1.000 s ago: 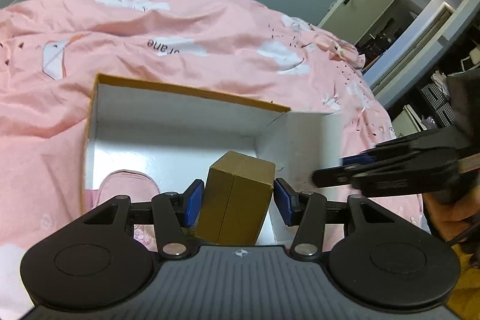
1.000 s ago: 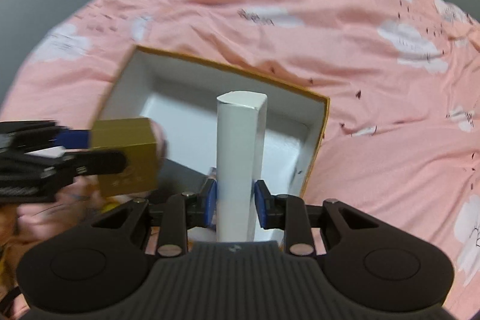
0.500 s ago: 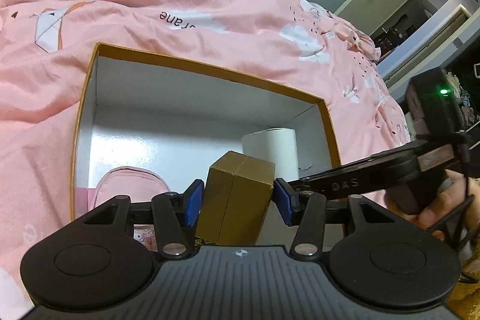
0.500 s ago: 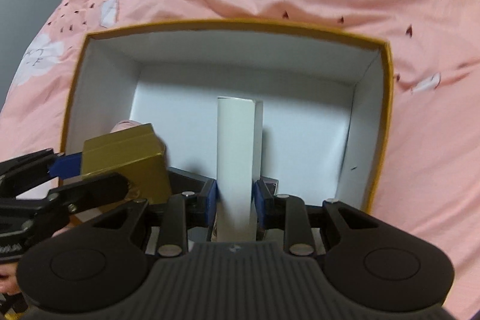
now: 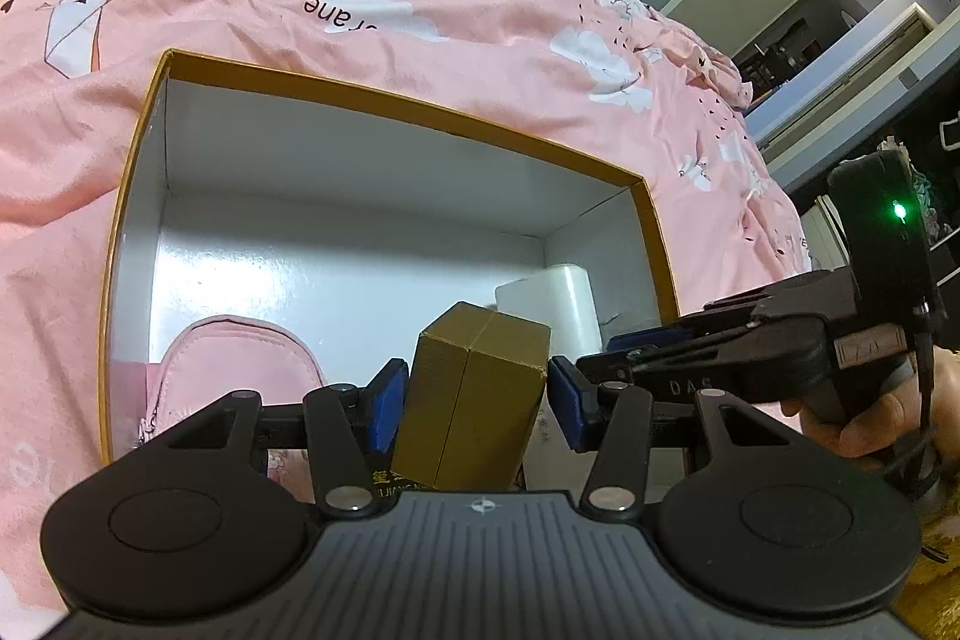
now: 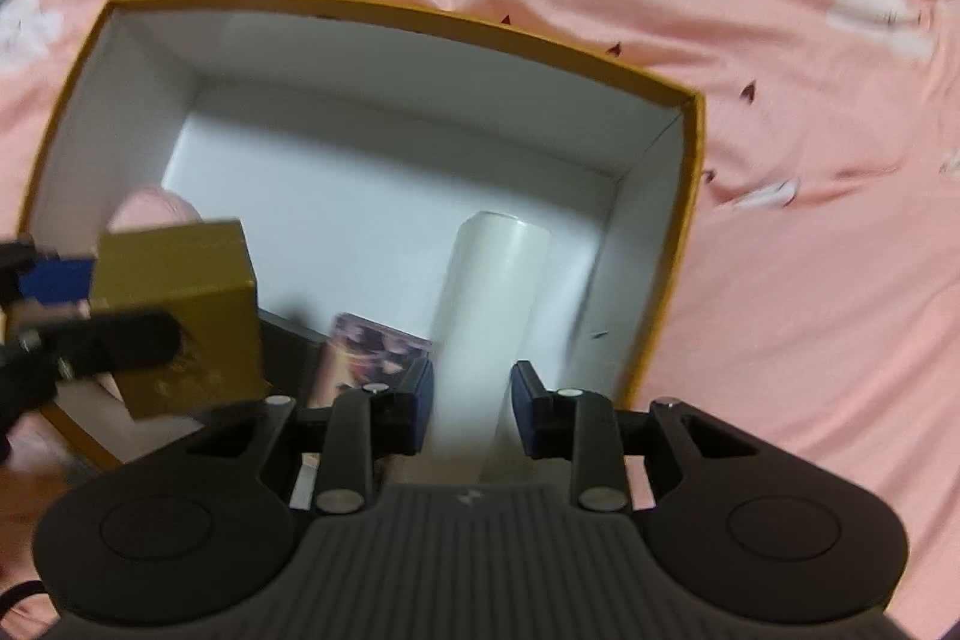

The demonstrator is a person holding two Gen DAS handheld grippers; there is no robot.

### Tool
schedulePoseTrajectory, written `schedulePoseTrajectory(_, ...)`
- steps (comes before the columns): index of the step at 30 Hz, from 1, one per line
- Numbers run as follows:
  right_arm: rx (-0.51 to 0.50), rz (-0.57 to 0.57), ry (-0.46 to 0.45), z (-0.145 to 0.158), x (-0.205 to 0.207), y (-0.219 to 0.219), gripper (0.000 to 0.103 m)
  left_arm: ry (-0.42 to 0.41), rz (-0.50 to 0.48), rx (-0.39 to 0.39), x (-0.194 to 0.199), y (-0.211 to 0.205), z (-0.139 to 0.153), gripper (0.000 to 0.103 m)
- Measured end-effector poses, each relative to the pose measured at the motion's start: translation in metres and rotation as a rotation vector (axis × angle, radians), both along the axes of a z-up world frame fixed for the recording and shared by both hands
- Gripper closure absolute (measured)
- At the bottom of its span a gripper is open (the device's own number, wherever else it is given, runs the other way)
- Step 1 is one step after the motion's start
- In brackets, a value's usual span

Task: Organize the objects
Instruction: 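Release the white box into the orange box while the left tool lowers the gold box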

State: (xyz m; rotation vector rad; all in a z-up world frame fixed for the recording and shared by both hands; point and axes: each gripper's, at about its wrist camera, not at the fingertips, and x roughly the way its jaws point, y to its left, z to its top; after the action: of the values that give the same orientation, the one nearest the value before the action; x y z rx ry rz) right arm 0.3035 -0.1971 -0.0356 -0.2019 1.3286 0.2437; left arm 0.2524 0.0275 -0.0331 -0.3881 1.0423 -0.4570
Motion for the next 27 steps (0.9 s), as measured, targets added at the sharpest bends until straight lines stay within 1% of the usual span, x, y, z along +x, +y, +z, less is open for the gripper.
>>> schedulePoseTrajectory(5,-0.092,0.104,-0.019,0.004,-0.011,0.007,0.074,-0.002,-0.005,0.003,0.0,-0.001,0.0,0.045)
schedulePoseTrajectory(7,-0.104,0.129,-0.017,0.005,-0.013,0.008,0.076,-0.003,-0.011,0.004,0.001,-0.003,0.001,0.045)
schedulePoseTrajectory(9,-0.109,0.136,-0.019,0.007,-0.014,0.005,0.08,0.007,-0.023,-0.005,0.008,-0.007,0.001,0.045)
schedulePoseTrajectory(11,-0.102,0.151,-0.032,0.011,-0.014,0.004,0.08,0.01,-0.033,-0.008,0.016,-0.013,0.003,0.045)
schedulePoseTrajectory(13,-0.102,0.169,-0.068,0.018,-0.013,0.001,0.08,-0.017,-0.036,0.012,0.023,-0.022,0.007,0.045)
schedulePoseTrajectory(14,-0.1,0.176,-0.088,0.022,-0.014,-0.001,0.08,-0.044,-0.045,0.033,0.025,-0.027,0.008,0.045)
schedulePoseTrajectory(16,-0.088,0.182,-0.119,0.028,-0.016,-0.003,0.08,-0.111,-0.093,0.106,0.029,-0.044,0.011,0.045)
schedulePoseTrajectory(19,-0.086,0.197,-0.176,0.036,-0.018,-0.007,0.08,-0.213,-0.231,0.219,0.036,-0.071,0.012,0.045)
schedulePoseTrajectory(21,-0.088,0.216,-0.209,0.044,-0.022,-0.01,0.08,-0.28,-0.328,0.307,0.041,-0.087,0.014,0.045)
schedulePoseTrajectory(25,-0.107,0.242,-0.225,0.056,-0.025,-0.017,0.08,-0.385,-0.518,0.468,0.049,-0.122,0.014,0.046)
schedulePoseTrajectory(27,-0.115,0.239,-0.242,0.058,-0.024,-0.022,0.08,-0.436,-0.59,0.532,0.047,-0.137,0.01,0.046)
